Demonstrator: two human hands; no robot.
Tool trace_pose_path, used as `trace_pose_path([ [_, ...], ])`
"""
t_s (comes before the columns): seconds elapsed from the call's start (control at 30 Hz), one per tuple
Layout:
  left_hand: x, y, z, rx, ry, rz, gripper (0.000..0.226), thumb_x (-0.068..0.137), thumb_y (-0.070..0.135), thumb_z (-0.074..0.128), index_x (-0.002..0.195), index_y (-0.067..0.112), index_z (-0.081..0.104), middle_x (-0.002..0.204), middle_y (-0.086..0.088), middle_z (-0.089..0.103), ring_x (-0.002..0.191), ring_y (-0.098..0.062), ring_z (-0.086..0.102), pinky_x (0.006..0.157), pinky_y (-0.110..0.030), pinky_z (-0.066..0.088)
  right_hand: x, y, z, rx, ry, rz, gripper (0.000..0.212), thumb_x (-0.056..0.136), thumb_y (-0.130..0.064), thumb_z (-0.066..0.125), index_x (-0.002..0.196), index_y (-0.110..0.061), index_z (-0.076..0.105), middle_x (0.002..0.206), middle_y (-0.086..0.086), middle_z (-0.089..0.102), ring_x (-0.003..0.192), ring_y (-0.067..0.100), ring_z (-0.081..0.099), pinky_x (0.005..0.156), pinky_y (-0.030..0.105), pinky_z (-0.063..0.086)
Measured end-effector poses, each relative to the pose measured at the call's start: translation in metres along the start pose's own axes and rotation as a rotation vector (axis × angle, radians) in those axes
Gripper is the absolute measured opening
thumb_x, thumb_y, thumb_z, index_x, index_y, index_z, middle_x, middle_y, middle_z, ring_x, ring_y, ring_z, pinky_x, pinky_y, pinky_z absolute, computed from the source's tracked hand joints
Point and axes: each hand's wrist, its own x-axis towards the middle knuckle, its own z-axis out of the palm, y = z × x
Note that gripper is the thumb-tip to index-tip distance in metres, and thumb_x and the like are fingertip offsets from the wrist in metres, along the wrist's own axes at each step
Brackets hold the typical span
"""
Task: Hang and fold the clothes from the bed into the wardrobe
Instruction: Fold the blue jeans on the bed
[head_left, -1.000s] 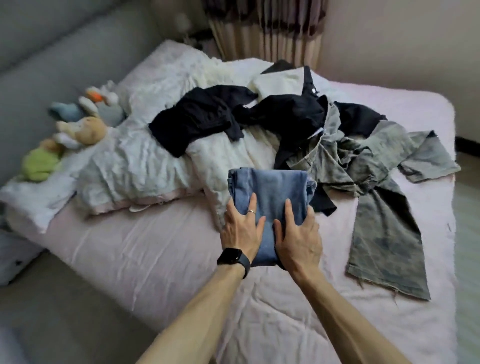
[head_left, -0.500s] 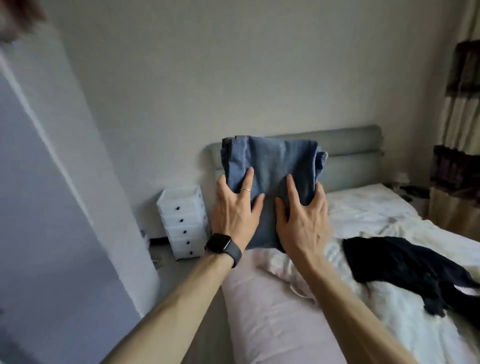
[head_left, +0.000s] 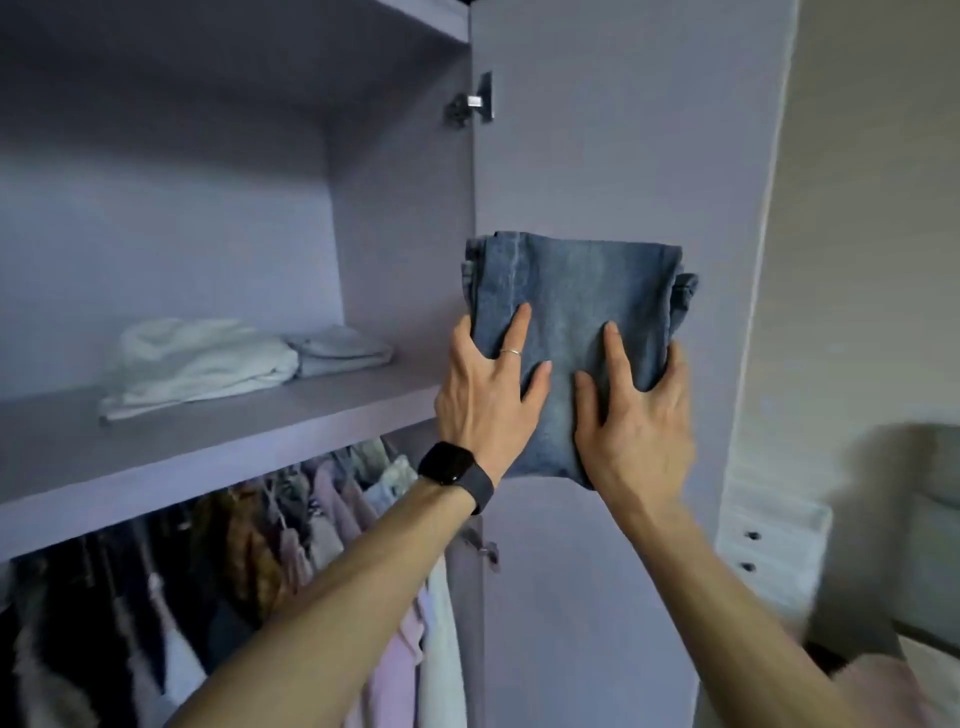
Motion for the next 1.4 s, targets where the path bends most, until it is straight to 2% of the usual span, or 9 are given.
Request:
trace_pose_path([
  [0.2, 0.034, -0.097, -0.021, 0.19, 0.099, -0.095, 0.065, 0.094, 0.051, 0.058, 0.152, 0.034, 0.036, 0.145, -0.019, 0.031, 0.112, -0.038, 0.057, 0.083, -0.047, 0.057, 0.02, -0.072, 0.097, 0.209, -0.117, -0.12, 0.053, 0.1, -0.048, 0.053, 0.15, -0.035, 0.041, 0.153, 0.022, 0.032, 0.13, 0.039, 0.046, 0.08, 0.053, 0.056],
  [0.37, 0.05, -0.172, -0.045, 0.346, 0.117, -0.225, 0.066, 0.098, 0.051, 0.052, 0.156, 0.033, 0.026, 0.148, -0.017, 0.021, 0.124, -0.036, 0.048, 0.093, -0.048, 0.054, 0.025, -0.136, 0.17, 0.356, -0.258, -0.257, 0.055, 0.099, -0.048, 0.053, 0.151, -0.034, 0.042, 0.15, 0.026, 0.032, 0.122, 0.045, 0.048, 0.08, 0.056, 0.055],
  [0.63, 0.056, -0.28, -0.132, 0.625, 0.148, -0.395, 0.067, 0.095, 0.056, 0.051, 0.153, 0.032, 0.028, 0.14, -0.007, 0.023, 0.119, -0.032, 0.05, 0.08, -0.045, 0.056, 0.007, -0.275, 0.238, 0.496, -0.486, -0.424, 0.058, 0.101, -0.057, 0.032, 0.156, -0.04, 0.022, 0.157, 0.017, 0.016, 0.126, 0.037, 0.041, 0.095, 0.048, 0.049],
  [0.77, 0.064, -0.344, -0.189, 0.716, 0.134, -0.485, 0.067, 0.095, 0.056, 0.051, 0.153, 0.03, 0.03, 0.138, -0.008, 0.025, 0.112, -0.035, 0.055, 0.08, -0.042, 0.054, -0.006, -0.36, 0.263, 0.546, -0.56, -0.5, 0.057, 0.102, -0.055, 0.036, 0.155, -0.036, 0.026, 0.154, 0.017, 0.02, 0.119, 0.038, 0.044, 0.09, 0.045, 0.048],
  [0.93, 0.073, -0.442, -0.251, 0.776, -0.002, -0.628, 0.067, 0.095, 0.058, 0.05, 0.153, 0.033, 0.029, 0.138, -0.009, 0.024, 0.11, -0.035, 0.057, 0.087, -0.043, 0.054, -0.04, -0.465, 0.311, 0.56, -0.742, -0.552, 0.056, 0.103, -0.054, 0.036, 0.153, -0.031, 0.028, 0.15, 0.018, 0.022, 0.119, 0.038, 0.044, 0.095, 0.044, 0.046],
  [1.03, 0.079, -0.512, -0.278, 0.754, -0.087, -0.728, 0.066, 0.094, 0.058, 0.052, 0.151, 0.035, 0.032, 0.137, -0.009, 0.025, 0.108, -0.035, 0.058, 0.091, -0.04, 0.053, -0.058, -0.522, 0.347, 0.536, -0.852, -0.572, 0.053, 0.103, -0.052, 0.035, 0.15, -0.028, 0.031, 0.152, 0.022, 0.017, 0.133, 0.041, 0.034, 0.106, 0.047, 0.042],
  [1.1, 0.078, -0.548, -0.283, 0.723, -0.142, -0.764, 0.064, 0.093, 0.058, 0.053, 0.15, 0.035, 0.034, 0.138, -0.009, 0.026, 0.108, -0.034, 0.058, 0.091, -0.037, 0.051, -0.071, -0.543, 0.368, 0.501, -0.925, -0.572, 0.052, 0.104, -0.052, 0.035, 0.149, -0.026, 0.032, 0.152, 0.021, 0.016, 0.137, 0.042, 0.03, 0.111, 0.05, 0.036],
  [1.3, 0.074, -0.626, -0.276, 0.692, -0.333, -0.942, 0.065, 0.091, 0.063, 0.051, 0.148, 0.034, 0.041, 0.147, -0.013, 0.028, 0.123, -0.034, 0.052, 0.104, -0.039, 0.044, -0.089, -0.581, 0.416, 0.346, -1.133, -0.534, 0.054, 0.102, -0.052, 0.037, 0.143, -0.017, 0.041, 0.151, 0.022, 0.024, 0.129, 0.04, 0.042, 0.11, 0.047, 0.038],
  [1.4, 0.078, -0.645, -0.274, 0.688, -0.457, -1.023, 0.067, 0.093, 0.067, 0.041, 0.153, 0.039, 0.032, 0.153, -0.015, 0.024, 0.136, -0.036, 0.041, 0.113, -0.044, 0.035, -0.09, -0.59, 0.431, 0.307, -1.175, -0.521, 0.057, 0.102, -0.052, 0.032, 0.149, -0.02, 0.037, 0.156, 0.021, 0.02, 0.136, 0.042, 0.035, 0.113, 0.049, 0.032],
])
